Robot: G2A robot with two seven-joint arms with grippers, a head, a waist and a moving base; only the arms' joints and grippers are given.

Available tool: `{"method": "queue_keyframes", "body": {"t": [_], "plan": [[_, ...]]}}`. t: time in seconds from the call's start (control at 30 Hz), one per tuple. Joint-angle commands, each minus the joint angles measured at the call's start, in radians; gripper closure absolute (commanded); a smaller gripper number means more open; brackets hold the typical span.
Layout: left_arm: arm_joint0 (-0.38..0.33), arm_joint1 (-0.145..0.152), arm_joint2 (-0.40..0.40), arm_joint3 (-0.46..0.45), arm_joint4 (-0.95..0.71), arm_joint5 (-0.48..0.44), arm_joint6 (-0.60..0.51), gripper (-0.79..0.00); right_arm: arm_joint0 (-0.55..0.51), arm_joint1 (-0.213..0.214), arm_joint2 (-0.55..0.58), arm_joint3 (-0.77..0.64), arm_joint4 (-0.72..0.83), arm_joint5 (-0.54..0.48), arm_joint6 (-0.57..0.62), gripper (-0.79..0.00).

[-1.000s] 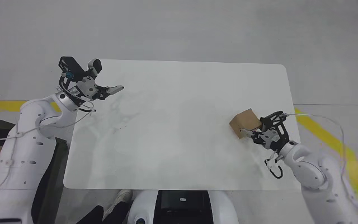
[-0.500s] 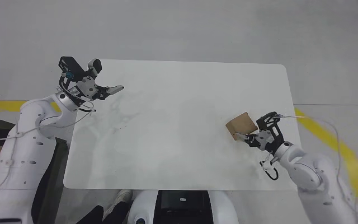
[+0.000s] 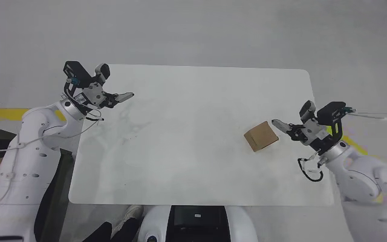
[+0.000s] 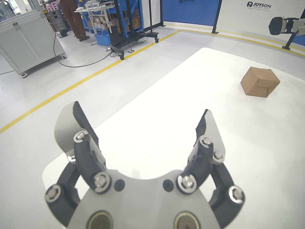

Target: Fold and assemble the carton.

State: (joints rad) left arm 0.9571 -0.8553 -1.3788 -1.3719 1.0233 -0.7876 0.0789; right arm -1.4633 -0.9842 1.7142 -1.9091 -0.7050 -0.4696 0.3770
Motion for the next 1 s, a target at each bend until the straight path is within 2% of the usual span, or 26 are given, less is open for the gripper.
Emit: {"method": "queue_keyframes", "body": {"t": [0.0,0.2,0.97], "plan": [[0.000,0.000,0.000,0.000,0.000,0.000,0.000,-0.785,0.022,0.000,0.005,0.028,0.010,0.002,-0.012,-0.785],[0.000,0.000,0.000,0.000,0.000,0.000,0.000,-0.785,0.078,0.001,-0.001,0.097,0.025,0.000,-0.013,-0.785],[0.000,0.000,0.000,0.000,0.000,0.000,0.000,-0.784,0.078,0.001,-0.001,0.097,0.025,0.000,-0.013,-0.784]]}}
